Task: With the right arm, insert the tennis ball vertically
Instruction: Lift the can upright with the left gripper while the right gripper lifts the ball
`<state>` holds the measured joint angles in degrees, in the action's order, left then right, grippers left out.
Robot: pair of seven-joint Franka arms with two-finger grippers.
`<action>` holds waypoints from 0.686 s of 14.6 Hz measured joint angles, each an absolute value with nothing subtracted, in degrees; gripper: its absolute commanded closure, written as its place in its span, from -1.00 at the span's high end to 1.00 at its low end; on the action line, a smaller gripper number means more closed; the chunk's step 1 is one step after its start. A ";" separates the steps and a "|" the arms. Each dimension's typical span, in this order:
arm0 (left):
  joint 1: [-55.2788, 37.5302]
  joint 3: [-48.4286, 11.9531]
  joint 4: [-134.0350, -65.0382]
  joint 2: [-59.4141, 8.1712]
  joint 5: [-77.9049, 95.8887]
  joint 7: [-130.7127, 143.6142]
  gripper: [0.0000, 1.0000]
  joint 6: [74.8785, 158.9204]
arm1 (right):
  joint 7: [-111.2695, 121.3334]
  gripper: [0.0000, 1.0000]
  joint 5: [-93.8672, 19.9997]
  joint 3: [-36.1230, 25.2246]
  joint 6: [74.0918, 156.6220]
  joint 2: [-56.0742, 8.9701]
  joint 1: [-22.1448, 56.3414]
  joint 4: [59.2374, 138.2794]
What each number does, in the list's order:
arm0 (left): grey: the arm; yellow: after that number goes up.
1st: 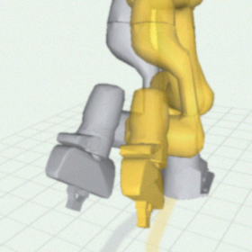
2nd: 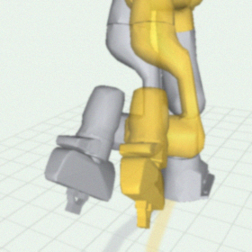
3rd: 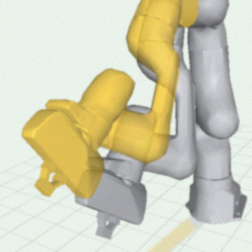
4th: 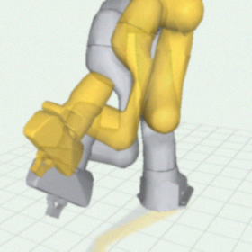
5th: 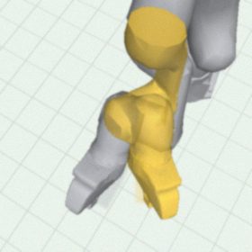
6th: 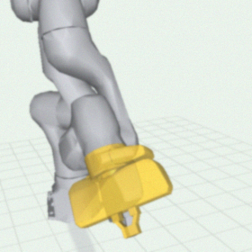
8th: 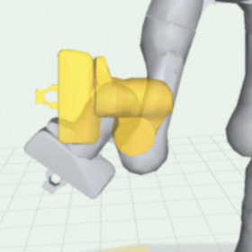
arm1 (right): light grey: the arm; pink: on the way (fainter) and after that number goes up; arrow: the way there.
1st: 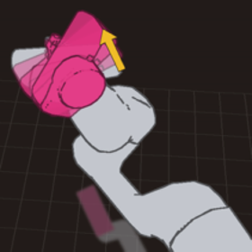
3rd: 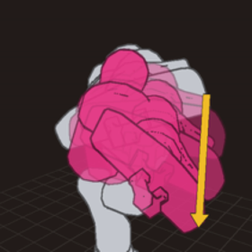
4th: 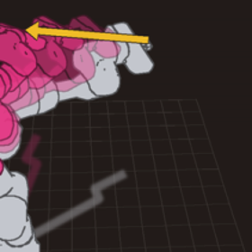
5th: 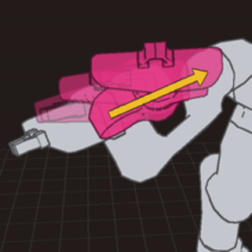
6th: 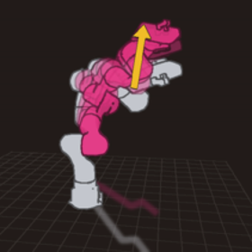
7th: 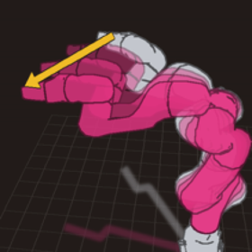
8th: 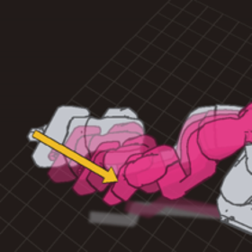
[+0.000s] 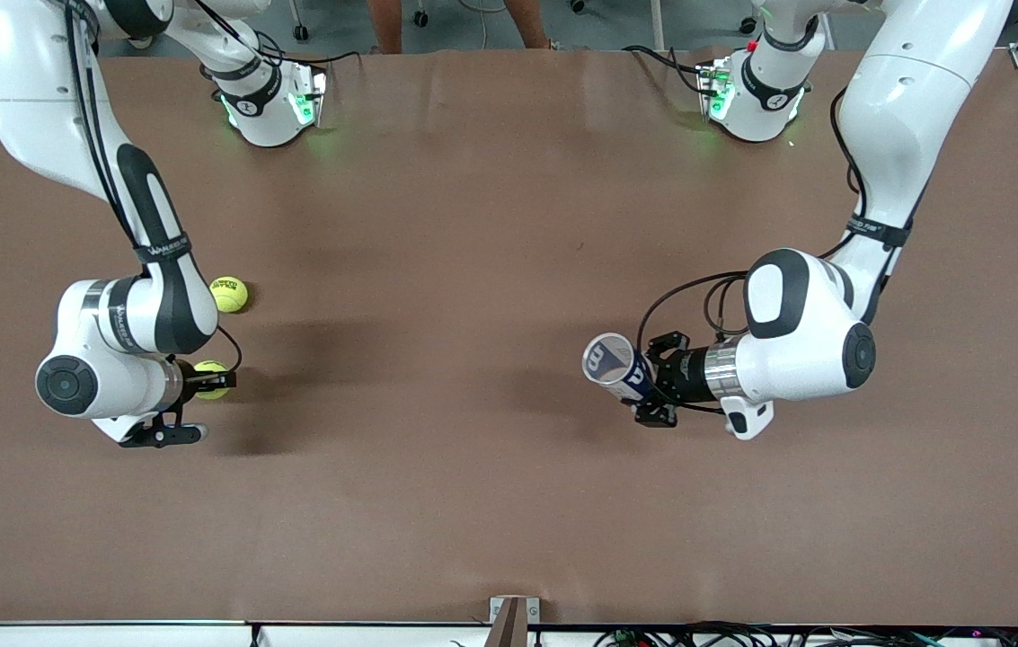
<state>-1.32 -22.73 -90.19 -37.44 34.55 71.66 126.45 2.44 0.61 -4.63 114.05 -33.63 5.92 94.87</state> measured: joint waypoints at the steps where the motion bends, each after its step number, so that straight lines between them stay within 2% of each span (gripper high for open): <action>1: -1.37 -22.92 -90.21 -37.74 38.58 68.83 0.24 126.14 | 1.17 -0.19 0.49 -4.58 112.64 -32.33 6.84 94.83; 7: -1.91 -25.58 -90.54 -41.62 55.72 58.26 0.24 125.03 | -16.64 -0.19 -3.63 -4.16 103.38 -25.32 17.11 91.94; 10: -5.25 -25.86 -90.54 -43.17 63.30 54.24 0.24 126.20 | -30.59 -0.19 -6.20 -4.06 100.41 -23.65 24.33 87.61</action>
